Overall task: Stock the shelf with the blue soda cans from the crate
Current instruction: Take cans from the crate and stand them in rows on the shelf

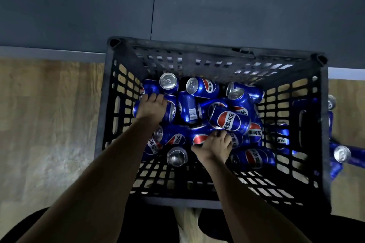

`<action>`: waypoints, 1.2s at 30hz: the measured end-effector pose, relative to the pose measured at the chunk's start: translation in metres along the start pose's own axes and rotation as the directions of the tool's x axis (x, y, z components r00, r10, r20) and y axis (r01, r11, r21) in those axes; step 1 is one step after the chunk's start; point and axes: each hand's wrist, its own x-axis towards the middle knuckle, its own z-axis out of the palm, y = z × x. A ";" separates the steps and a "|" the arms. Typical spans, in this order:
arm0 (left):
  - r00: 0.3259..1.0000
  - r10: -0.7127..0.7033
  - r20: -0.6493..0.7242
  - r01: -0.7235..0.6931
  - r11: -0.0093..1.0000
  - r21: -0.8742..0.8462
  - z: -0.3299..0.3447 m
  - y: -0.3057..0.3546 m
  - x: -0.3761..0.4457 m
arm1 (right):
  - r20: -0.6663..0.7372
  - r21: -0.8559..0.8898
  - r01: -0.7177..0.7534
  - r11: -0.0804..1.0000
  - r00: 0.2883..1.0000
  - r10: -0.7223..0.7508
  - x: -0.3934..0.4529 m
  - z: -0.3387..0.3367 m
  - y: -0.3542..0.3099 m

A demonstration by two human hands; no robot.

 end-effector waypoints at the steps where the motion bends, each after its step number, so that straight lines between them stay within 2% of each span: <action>1: 1.000 -0.014 -0.011 0.014 1.000 -0.005 -0.001 -0.001 -0.004 | -0.013 0.034 0.028 0.999 1.000 -0.027 -0.005 0.002 0.001; 4: 0.999 -0.041 -0.032 0.040 0.999 -0.026 -0.012 -0.009 -0.020 | -0.083 0.171 0.100 0.980 0.993 -0.087 -0.024 0.000 0.005; 7: 0.998 -0.059 -0.017 0.057 0.992 -0.116 -0.034 -0.014 -0.045 | -0.126 0.343 0.097 0.934 0.990 -0.057 -0.046 -0.025 0.008; 9: 0.997 -0.080 0.012 0.080 0.962 -0.262 -0.051 -0.015 -0.066 | -0.110 0.430 0.106 0.896 0.992 -0.065 -0.064 -0.049 0.004; 12: 0.991 -0.136 0.002 0.116 0.838 -0.533 -0.083 -0.012 -0.104 | -0.142 0.524 0.114 0.844 0.989 -0.045 -0.094 -0.086 -0.004; 16: 0.989 -0.146 -0.030 0.100 0.799 -0.594 -0.135 -0.016 -0.152 | -0.188 0.525 0.142 0.839 0.981 -0.048 -0.135 -0.140 -0.011; 20: 0.978 -0.205 -0.024 0.155 0.805 -0.573 -0.191 -0.024 -0.191 | -0.168 0.479 0.123 0.869 0.985 -0.047 -0.176 -0.191 -0.009; 22: 0.967 -0.254 -0.017 0.193 0.776 -0.600 -0.222 -0.029 -0.213 | -0.164 0.470 0.118 0.875 0.985 -0.045 -0.199 -0.215 -0.007; 29: 0.921 -0.372 0.111 0.303 0.508 -0.806 -0.316 -0.047 -0.286 | -0.308 0.541 0.239 0.806 0.949 -0.074 -0.287 -0.300 0.008; 33: 0.905 -0.413 0.105 0.281 0.394 -0.875 -0.363 -0.053 -0.332 | -0.344 0.562 0.286 0.776 0.934 -0.095 -0.336 -0.342 0.014; 36: 0.887 -0.455 0.078 0.235 0.300 -0.925 -0.398 -0.054 -0.365 | -0.405 0.623 0.328 0.710 0.912 -0.066 -0.369 -0.369 0.014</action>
